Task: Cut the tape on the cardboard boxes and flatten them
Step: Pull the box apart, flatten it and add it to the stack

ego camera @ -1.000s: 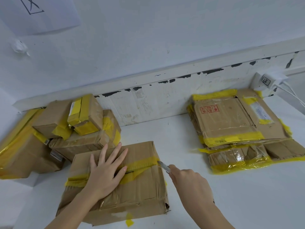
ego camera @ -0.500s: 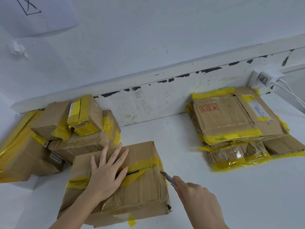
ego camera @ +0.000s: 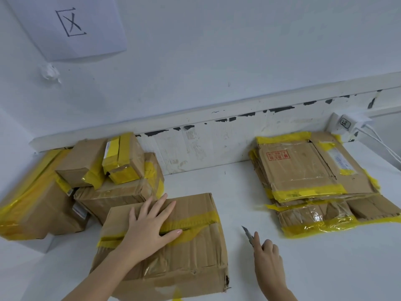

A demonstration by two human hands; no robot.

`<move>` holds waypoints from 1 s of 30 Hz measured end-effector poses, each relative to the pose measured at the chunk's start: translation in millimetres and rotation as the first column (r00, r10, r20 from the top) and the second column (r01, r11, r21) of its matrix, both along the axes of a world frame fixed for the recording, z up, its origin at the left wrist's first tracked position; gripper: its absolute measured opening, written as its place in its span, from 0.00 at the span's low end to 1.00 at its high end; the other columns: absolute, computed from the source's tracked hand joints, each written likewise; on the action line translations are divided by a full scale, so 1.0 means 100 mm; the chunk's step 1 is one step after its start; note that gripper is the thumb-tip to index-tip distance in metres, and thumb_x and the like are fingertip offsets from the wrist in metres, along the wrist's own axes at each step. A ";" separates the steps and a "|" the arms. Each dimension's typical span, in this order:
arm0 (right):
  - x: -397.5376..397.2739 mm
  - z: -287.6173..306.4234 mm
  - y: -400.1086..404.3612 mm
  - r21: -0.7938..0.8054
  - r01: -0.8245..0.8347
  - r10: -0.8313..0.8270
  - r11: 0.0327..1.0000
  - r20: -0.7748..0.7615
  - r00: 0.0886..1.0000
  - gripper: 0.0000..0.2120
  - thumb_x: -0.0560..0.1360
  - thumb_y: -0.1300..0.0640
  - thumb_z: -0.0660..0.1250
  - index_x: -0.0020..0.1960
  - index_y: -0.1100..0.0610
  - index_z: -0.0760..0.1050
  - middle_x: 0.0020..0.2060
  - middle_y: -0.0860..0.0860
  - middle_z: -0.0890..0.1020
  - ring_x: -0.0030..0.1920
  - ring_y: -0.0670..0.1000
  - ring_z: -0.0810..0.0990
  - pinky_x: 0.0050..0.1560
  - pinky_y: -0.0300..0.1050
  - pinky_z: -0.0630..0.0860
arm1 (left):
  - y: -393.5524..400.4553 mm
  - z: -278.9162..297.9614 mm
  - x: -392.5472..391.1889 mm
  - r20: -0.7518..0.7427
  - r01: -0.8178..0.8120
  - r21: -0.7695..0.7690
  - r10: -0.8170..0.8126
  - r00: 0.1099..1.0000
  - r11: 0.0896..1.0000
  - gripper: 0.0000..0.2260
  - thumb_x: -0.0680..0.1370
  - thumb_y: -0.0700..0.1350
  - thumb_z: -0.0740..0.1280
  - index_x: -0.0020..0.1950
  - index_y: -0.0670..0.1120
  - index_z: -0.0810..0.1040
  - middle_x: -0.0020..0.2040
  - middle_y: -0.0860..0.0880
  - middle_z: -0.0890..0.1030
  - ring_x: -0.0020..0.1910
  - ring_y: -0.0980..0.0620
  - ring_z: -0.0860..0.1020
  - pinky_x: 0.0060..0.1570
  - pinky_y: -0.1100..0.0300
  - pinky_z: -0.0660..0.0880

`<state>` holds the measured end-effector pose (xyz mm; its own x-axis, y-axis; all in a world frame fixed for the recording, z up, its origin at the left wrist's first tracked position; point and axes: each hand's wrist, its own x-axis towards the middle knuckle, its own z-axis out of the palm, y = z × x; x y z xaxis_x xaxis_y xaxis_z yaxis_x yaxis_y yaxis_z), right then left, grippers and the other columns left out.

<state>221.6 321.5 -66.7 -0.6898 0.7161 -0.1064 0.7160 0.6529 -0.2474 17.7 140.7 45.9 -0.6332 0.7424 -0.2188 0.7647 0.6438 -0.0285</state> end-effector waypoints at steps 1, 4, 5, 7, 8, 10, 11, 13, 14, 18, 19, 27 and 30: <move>0.01 -0.01 -0.01 0.032 -0.016 0.017 0.999 -0.032 0.999 0.35 0.43 0.76 0.79 0.51 0.71 0.79 0.31 0.61 0.74 0.26 0.59 0.74 0.18 0.46 0.71 | 0.01 0.02 -0.01 -0.023 0.009 -0.018 -0.010 1.000 1.000 0.44 0.61 0.75 0.33 0.76 0.62 0.44 0.75 0.61 0.37 0.75 0.51 0.41 0.71 0.40 0.44; -0.02 -0.10 -0.02 0.056 -0.032 0.037 0.998 -0.084 0.996 0.35 0.34 0.80 0.76 0.42 0.71 0.81 0.25 0.61 0.72 0.20 0.60 0.70 0.12 0.45 0.65 | 0.04 0.12 0.00 -0.139 0.090 -0.007 -0.090 0.986 0.996 0.43 0.65 0.76 0.34 0.75 0.59 0.59 0.76 0.55 0.57 0.73 0.46 0.59 0.68 0.36 0.52; -0.03 -0.11 -0.02 0.083 -0.030 0.037 0.996 -0.090 0.995 0.35 0.34 0.80 0.76 0.42 0.71 0.81 0.25 0.61 0.72 0.20 0.60 0.70 0.12 0.45 0.66 | 0.05 0.15 0.01 -0.155 0.127 0.016 -0.123 0.980 0.992 0.42 0.68 0.75 0.35 0.71 0.57 0.68 0.72 0.52 0.67 0.68 0.43 0.69 0.64 0.34 0.60; -0.05 -0.17 -0.02 0.066 0.011 -0.007 0.998 -0.068 0.998 0.35 0.34 0.78 0.77 0.43 0.71 0.81 0.26 0.62 0.73 0.21 0.61 0.71 0.13 0.45 0.66 | 0.05 0.16 0.01 -0.193 0.164 0.051 -0.152 0.969 0.985 0.39 0.74 0.71 0.38 0.62 0.52 0.79 0.61 0.49 0.79 0.55 0.42 0.79 0.53 0.35 0.73; -0.07 -0.18 -0.02 0.070 0.046 -0.043 0.996 -0.044 0.998 0.35 0.36 0.77 0.78 0.44 0.71 0.81 0.27 0.62 0.74 0.22 0.61 0.72 0.14 0.46 0.68 | 0.04 0.14 0.01 -0.216 0.169 0.074 -0.149 0.965 0.983 0.38 0.76 0.69 0.39 0.59 0.51 0.81 0.58 0.49 0.81 0.51 0.42 0.81 0.48 0.38 0.76; -0.07 -0.15 -0.02 0.056 0.054 -0.059 0.997 0.096 0.994 0.34 0.52 0.70 0.79 0.58 0.67 0.78 0.38 0.63 0.78 0.34 0.62 0.78 0.26 0.50 0.74 | 0.03 0.11 0.03 -0.205 0.168 0.081 -0.149 0.967 0.982 0.36 0.76 0.68 0.41 0.57 0.50 0.82 0.57 0.49 0.81 0.49 0.42 0.81 0.44 0.41 0.79; -0.08 -0.16 -0.02 0.060 0.061 -0.070 0.996 0.150 0.986 0.34 0.65 0.65 0.74 0.69 0.64 0.68 0.49 0.61 0.77 0.46 0.59 0.78 0.38 0.49 0.76 | 0.03 0.09 0.03 -0.209 0.181 0.091 -0.159 0.965 0.979 0.36 0.76 0.68 0.41 0.58 0.50 0.82 0.57 0.49 0.81 0.49 0.42 0.81 0.44 0.41 0.79; -0.10 -0.22 -0.01 0.123 0.039 -0.056 0.992 0.136 0.989 0.30 0.79 0.59 0.56 0.77 0.60 0.46 0.63 0.55 0.67 0.61 0.53 0.69 0.54 0.43 0.71 | 0.01 0.04 0.00 -0.249 0.216 0.132 -0.179 0.952 0.967 0.36 0.77 0.68 0.42 0.57 0.49 0.82 0.57 0.48 0.81 0.49 0.41 0.81 0.43 0.41 0.79; -0.11 -0.20 -0.02 0.084 0.050 -0.058 0.995 0.105 0.993 0.29 0.81 0.55 0.52 0.77 0.58 0.42 0.65 0.53 0.64 0.63 0.52 0.66 0.56 0.41 0.69 | 0.02 0.04 0.01 -0.267 0.221 0.141 -0.178 0.947 0.965 0.36 0.77 0.68 0.41 0.57 0.49 0.82 0.56 0.48 0.81 0.48 0.41 0.81 0.43 0.42 0.79; -0.20 0.27 -0.07 -0.102 0.202 -0.216 0.974 -0.150 0.965 0.25 0.82 0.49 0.51 0.76 0.56 0.52 0.62 0.53 0.66 0.63 0.53 0.67 0.58 0.40 0.67 | 0.15 0.11 0.06 -0.299 0.079 0.105 -0.044 0.953 0.991 0.37 0.77 0.67 0.39 0.58 0.48 0.82 0.56 0.45 0.81 0.46 0.41 0.81 0.40 0.46 0.78; -0.23 0.41 -0.11 -0.164 0.187 -0.231 0.969 -0.311 0.922 0.23 0.81 0.52 0.54 0.74 0.57 0.58 0.59 0.53 0.67 0.61 0.54 0.68 0.57 0.41 0.67 | 0.21 0.14 0.09 -0.285 -0.005 0.068 0.024 0.958 0.998 0.36 0.76 0.68 0.40 0.64 0.49 0.77 0.60 0.45 0.79 0.50 0.40 0.79 0.45 0.47 0.77; -0.73 1.30 -0.65 0.148 -0.101 0.126 0.984 -0.178 0.976 0.31 0.57 0.44 0.79 0.50 0.66 0.81 0.50 0.63 0.82 0.46 0.62 0.81 0.45 0.47 0.79 | 0.74 0.26 0.25 -0.195 -0.279 -0.221 0.238 0.951 0.935 0.34 0.78 0.67 0.44 0.64 0.44 0.75 0.64 0.41 0.70 0.54 0.42 0.75 0.52 0.48 0.69; -0.95 1.22 -0.63 0.002 -0.180 0.180 0.984 -0.008 0.984 0.37 0.75 0.44 0.62 0.70 0.72 0.59 0.71 0.70 0.60 0.72 0.67 0.59 0.70 0.56 0.61 | 0.67 0.31 0.26 -0.182 -0.279 -0.229 0.241 0.953 0.933 0.30 0.80 0.62 0.43 0.64 0.45 0.75 0.65 0.41 0.69 0.53 0.44 0.75 0.48 0.50 0.67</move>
<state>126.9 258.9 55.3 -0.8082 0.5805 -0.0995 0.5848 0.7710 -0.2521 43.5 208.1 76.7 -0.8361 0.4809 -0.2640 0.5459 0.7771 -0.3134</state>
